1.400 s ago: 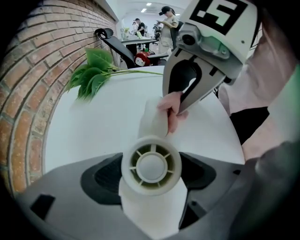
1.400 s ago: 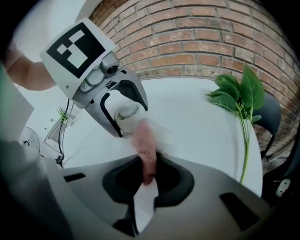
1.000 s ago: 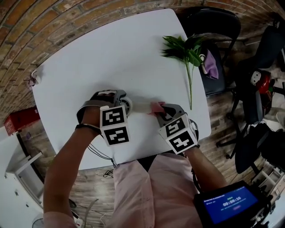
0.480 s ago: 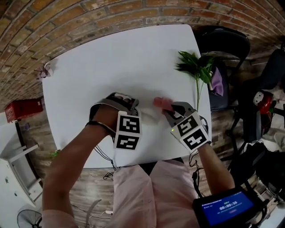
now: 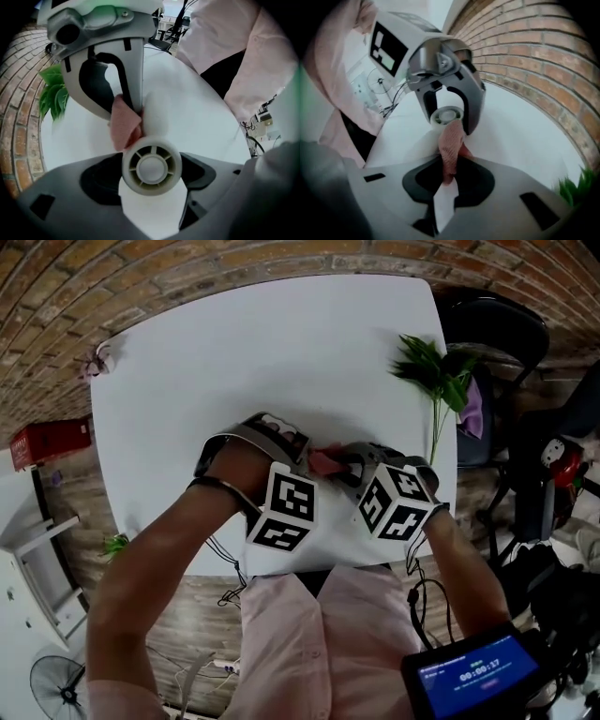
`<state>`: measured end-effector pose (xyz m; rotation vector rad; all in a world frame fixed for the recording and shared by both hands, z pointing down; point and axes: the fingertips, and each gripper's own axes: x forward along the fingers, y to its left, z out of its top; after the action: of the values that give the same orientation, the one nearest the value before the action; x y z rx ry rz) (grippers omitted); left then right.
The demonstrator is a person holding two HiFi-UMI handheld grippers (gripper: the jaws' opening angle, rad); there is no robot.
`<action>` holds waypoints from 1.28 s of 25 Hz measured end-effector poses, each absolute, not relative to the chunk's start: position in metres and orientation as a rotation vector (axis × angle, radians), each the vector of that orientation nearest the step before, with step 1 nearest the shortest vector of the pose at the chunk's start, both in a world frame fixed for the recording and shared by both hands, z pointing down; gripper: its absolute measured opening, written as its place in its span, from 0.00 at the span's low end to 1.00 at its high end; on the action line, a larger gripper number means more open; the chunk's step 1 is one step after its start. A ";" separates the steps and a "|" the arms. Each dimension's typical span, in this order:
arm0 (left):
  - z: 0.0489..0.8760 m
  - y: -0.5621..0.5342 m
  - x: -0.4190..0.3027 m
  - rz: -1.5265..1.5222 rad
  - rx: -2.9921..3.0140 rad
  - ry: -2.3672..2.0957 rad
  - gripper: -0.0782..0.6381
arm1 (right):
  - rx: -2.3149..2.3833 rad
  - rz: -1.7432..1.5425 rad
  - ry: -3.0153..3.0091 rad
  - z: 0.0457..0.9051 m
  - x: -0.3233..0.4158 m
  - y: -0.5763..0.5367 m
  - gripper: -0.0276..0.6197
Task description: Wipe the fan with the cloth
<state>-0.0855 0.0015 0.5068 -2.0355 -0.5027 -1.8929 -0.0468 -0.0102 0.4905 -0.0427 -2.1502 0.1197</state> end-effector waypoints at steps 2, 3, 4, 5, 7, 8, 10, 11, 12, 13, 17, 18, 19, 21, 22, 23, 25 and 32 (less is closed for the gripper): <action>0.507 0.002 -0.085 -1.888 -2.015 -0.519 0.63 | -0.185 0.004 -2.149 0.491 -0.050 -0.003 0.11; 0.508 0.003 -0.085 -1.887 -2.005 -0.527 0.63 | -0.243 -0.044 -2.146 0.491 -0.050 -0.002 0.11; 0.508 0.003 -0.085 -1.886 -1.996 -0.535 0.63 | -0.296 -0.085 -2.141 0.491 -0.051 0.000 0.11; 0.507 0.004 -0.085 -1.885 -1.989 -0.543 0.63 | -0.345 -0.119 -2.135 0.491 -0.051 0.003 0.11; 0.508 0.006 -0.084 -1.883 -1.977 -0.553 0.63 | -0.433 -0.178 -2.119 0.491 -0.052 0.008 0.11; 0.508 0.006 -0.084 -1.884 -1.967 -0.555 0.63 | -0.474 -0.205 -2.108 0.492 -0.052 0.009 0.11; 0.509 0.001 -0.085 -1.890 -1.942 -0.553 0.63 | -0.546 -0.241 -2.085 0.492 -0.051 0.009 0.11; 0.509 0.000 -0.086 -1.893 -1.934 -0.555 0.63 | -0.575 -0.246 -2.076 0.492 -0.050 0.010 0.11; 0.509 0.000 -0.086 -1.897 -1.933 -0.558 0.63 | -0.598 -0.244 -2.069 0.491 -0.049 0.012 0.11; 0.509 0.001 -0.086 -1.898 -1.937 -0.562 0.63 | -0.614 -0.236 -2.065 0.491 -0.047 0.015 0.11; 0.510 0.004 -0.085 -1.895 -1.952 -0.568 0.63 | -0.639 -0.182 -2.057 0.491 -0.035 0.027 0.11; 0.510 0.004 -0.085 -1.895 -1.953 -0.568 0.63 | -0.638 -0.170 -2.057 0.491 -0.032 0.029 0.11; 0.510 0.004 -0.086 -1.896 -1.955 -0.568 0.63 | -0.635 -0.157 -2.058 0.491 -0.030 0.032 0.11; 0.510 0.004 -0.086 -1.900 -1.958 -0.565 0.63 | -0.623 -0.134 -2.063 0.491 -0.025 0.036 0.11; 0.510 0.004 -0.086 -1.903 -1.960 -0.561 0.63 | -0.614 -0.122 -2.066 0.491 -0.023 0.038 0.11; 0.509 0.003 -0.087 -1.909 -1.962 -0.555 0.63 | -0.603 -0.110 -2.070 0.490 -0.021 0.039 0.11; 0.509 0.003 -0.087 -1.922 -1.968 -0.540 0.63 | -0.585 -0.082 -2.076 0.490 -0.016 0.043 0.11; 0.509 0.000 -0.089 -1.977 -2.006 -0.481 0.63 | -0.485 0.019 -2.131 0.489 -0.009 0.062 0.11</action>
<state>-0.0890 -0.0004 0.5091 -2.0062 -0.4813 -1.9771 -0.0094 0.0620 0.4888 -0.4847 -2.1309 0.0191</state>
